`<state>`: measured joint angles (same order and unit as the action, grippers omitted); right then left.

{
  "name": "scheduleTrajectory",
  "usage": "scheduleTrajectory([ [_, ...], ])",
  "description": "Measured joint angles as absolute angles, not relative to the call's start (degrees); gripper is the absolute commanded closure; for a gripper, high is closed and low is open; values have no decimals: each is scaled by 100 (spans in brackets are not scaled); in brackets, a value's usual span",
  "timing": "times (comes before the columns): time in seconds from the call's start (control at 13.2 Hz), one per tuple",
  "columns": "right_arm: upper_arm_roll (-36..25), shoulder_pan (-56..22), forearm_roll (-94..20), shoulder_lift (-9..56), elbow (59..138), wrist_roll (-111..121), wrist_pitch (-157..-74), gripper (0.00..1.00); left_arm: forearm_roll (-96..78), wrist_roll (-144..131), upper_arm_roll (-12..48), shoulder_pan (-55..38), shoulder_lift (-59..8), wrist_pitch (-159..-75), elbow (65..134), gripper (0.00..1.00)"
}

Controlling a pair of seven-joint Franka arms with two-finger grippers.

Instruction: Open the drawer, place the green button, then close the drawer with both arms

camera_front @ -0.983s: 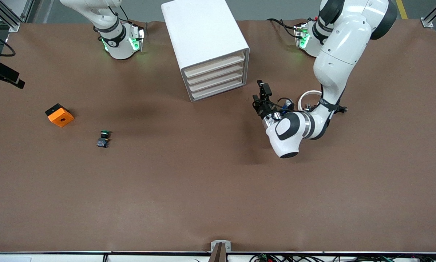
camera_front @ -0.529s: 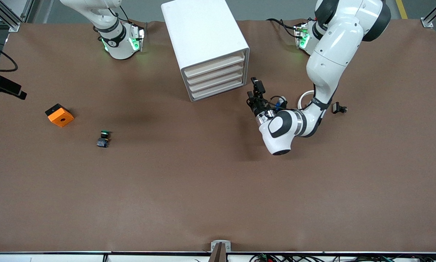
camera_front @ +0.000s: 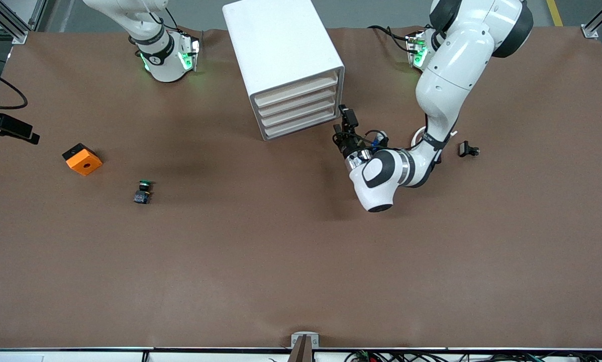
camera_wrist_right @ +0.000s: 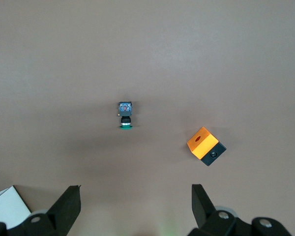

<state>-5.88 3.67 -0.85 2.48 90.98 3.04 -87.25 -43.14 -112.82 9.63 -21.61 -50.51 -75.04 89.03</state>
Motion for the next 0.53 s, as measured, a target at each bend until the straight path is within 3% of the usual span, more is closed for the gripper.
scheduleTrajectory([
  [0.53,-545,378,-95,355,9150,95,-8661,0,-4407,-11347,965,-2303,-5374,-7538,8548,0],
])
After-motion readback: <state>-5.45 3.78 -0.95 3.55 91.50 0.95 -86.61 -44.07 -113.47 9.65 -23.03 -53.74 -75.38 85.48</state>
